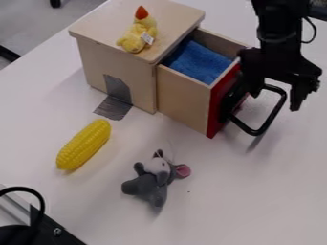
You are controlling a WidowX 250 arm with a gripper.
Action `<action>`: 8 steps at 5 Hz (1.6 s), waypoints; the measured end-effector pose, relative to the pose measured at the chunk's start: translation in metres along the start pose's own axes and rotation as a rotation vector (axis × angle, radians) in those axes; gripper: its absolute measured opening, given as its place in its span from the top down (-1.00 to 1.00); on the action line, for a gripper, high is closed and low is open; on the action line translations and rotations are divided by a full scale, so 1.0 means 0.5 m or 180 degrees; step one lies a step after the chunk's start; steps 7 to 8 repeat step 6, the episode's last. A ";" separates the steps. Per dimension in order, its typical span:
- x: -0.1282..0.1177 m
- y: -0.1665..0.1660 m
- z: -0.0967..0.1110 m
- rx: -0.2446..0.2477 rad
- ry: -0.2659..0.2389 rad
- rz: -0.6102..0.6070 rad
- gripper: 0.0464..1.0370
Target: Open the drawer
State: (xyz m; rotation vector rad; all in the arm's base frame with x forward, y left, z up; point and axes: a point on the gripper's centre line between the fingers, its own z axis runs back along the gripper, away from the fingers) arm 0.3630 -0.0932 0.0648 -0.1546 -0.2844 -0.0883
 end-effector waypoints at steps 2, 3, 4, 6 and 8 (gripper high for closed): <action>0.019 0.008 0.067 0.0113 -0.0175 -0.0030 -0.92; 0.014 0.011 0.107 0.0191 -0.0182 0.0012 -0.92; 0.003 0.018 0.157 0.0351 -0.0042 0.0161 -0.92; -0.033 0.041 0.216 0.0324 0.0180 0.0399 -0.92; -0.033 0.041 0.216 0.0324 0.0180 0.0399 -0.92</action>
